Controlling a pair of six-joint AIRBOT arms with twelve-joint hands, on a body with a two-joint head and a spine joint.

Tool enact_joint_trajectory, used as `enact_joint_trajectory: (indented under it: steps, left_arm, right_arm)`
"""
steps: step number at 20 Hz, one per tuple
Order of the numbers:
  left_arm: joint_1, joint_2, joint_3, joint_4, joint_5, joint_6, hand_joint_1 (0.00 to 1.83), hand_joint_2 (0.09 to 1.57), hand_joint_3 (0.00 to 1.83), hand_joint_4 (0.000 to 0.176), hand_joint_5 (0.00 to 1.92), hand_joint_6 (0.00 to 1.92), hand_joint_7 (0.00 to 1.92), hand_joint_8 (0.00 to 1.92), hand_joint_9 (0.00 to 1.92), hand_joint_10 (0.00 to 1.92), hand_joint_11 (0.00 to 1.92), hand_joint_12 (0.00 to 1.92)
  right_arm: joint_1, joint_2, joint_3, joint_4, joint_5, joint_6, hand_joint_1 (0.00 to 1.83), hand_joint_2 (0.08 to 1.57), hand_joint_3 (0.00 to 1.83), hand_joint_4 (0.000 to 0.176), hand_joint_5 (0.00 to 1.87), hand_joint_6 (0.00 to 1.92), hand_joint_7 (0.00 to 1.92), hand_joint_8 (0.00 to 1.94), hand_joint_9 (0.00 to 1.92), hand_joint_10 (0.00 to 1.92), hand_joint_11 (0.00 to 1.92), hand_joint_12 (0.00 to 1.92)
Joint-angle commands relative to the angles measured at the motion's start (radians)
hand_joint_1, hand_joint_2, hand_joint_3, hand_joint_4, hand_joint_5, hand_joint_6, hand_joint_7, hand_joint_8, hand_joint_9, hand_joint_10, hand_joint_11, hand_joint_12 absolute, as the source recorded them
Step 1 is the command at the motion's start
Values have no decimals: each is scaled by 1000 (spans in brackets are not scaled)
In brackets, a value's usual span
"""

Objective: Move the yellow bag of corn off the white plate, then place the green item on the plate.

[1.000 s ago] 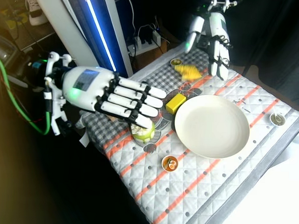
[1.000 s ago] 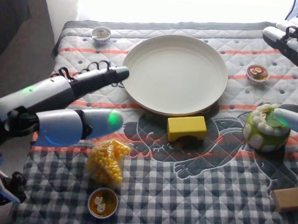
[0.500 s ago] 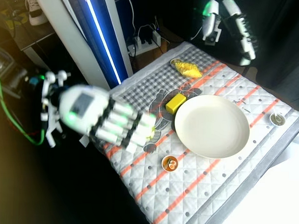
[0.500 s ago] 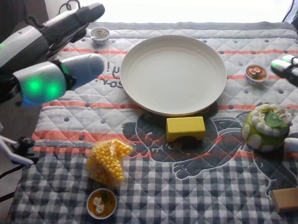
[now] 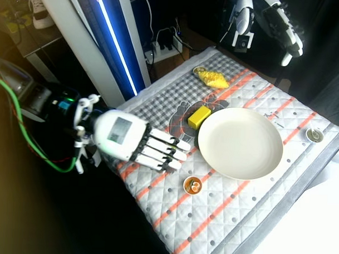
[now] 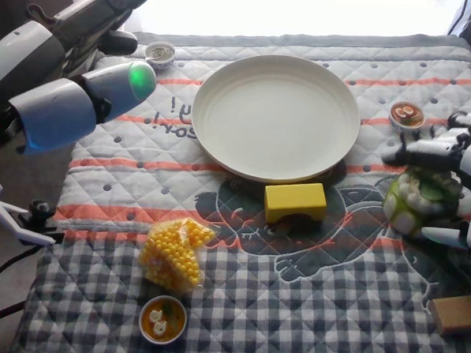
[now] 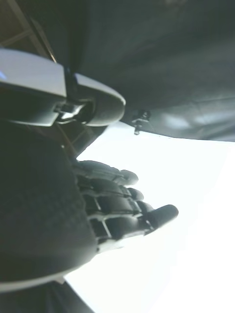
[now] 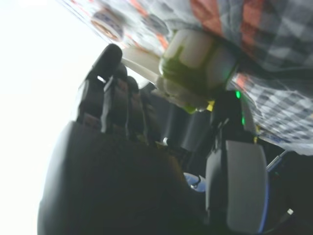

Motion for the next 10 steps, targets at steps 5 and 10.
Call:
enact_joint_trajectory:
  steps: [5, 10]
  left_arm:
    - [-4, -1, 3, 5, -147, -12, 501, 1335, 0, 0, 173, 3, 56, 1, 35, 7, 0, 566]
    - [2, -1, 3, -2, -158, -14, 423, 1336, 0, 0, 109, 8, 5, 2, 0, 0, 0, 247]
  right_arm:
    - [33, 0, 6, -20, 82, -3, 1194, 1271, 3, 0, 649, 1276, 774, 1631, 920, 1866, 1013, 1921]
    - [116, 76, -53, -125, 154, -3, 1144, 1296, 4, 0, 639, 1369, 702, 1660, 672, 1858, 738, 1921]
